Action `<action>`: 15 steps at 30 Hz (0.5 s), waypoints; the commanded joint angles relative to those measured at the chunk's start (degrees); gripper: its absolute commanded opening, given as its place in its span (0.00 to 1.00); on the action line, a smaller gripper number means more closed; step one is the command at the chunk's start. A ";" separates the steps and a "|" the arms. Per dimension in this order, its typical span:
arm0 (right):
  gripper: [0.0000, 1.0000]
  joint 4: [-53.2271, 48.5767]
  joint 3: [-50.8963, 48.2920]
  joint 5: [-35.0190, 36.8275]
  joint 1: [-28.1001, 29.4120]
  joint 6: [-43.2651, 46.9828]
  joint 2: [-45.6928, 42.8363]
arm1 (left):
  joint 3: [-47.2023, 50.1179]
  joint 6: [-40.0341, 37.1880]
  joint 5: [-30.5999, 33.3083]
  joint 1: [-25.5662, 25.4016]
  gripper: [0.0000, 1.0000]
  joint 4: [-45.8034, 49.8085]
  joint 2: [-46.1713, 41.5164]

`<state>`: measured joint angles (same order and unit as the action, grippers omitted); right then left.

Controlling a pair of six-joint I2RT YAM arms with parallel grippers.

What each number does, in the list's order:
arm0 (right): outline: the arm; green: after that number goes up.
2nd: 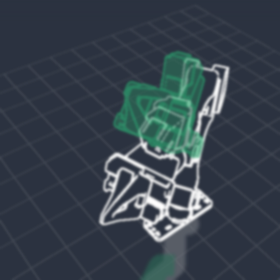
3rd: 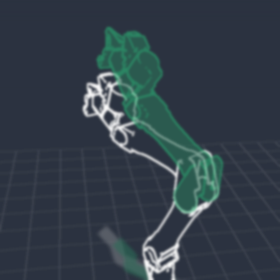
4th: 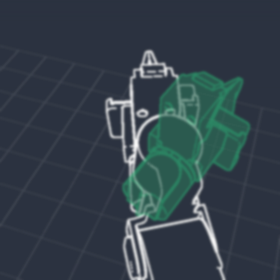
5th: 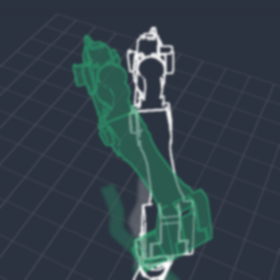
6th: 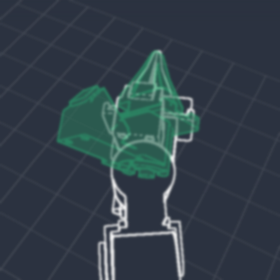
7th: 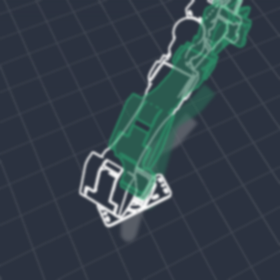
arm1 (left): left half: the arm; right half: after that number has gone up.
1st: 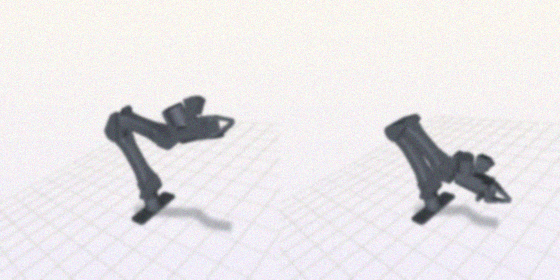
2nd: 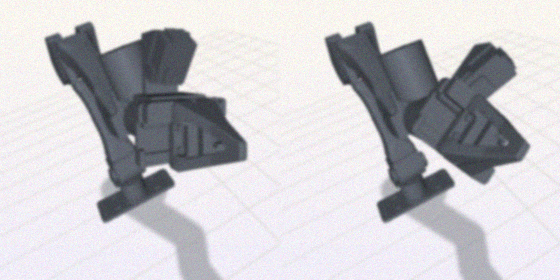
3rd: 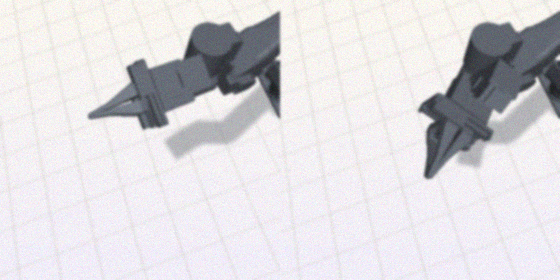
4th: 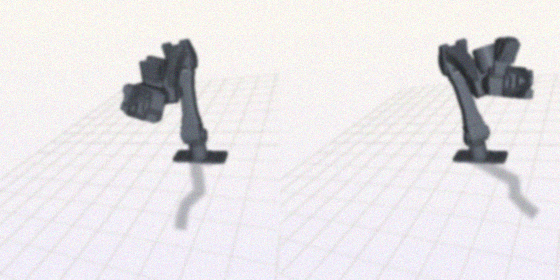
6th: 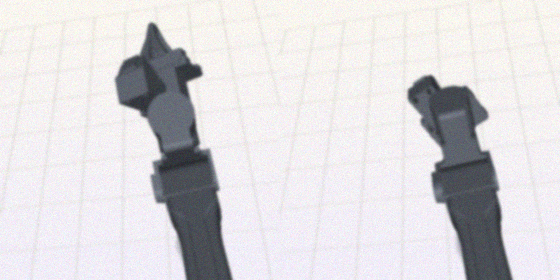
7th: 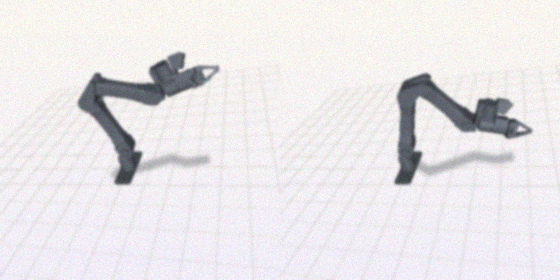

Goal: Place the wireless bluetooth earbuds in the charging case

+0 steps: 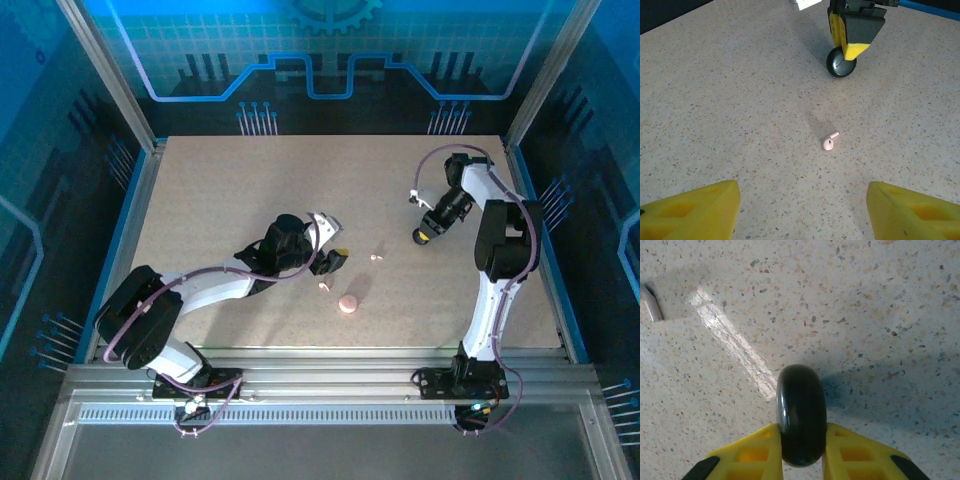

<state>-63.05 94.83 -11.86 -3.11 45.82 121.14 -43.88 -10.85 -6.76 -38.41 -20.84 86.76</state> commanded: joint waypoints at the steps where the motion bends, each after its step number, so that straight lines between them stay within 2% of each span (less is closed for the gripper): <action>1: 0.24 -3.60 3.18 -2.20 -1.34 0.34 2.44 | -1.91 1.10 1.13 -0.06 0.68 -0.07 0.69; 15: 0.34 -1.69 4.33 -1.95 -2.60 -2.12 3.93 | -2.32 1.01 2.05 -0.08 0.67 -0.39 1.61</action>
<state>-64.18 98.00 -13.04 -4.78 44.58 124.11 -44.29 -10.46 -5.72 -38.41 -20.84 87.39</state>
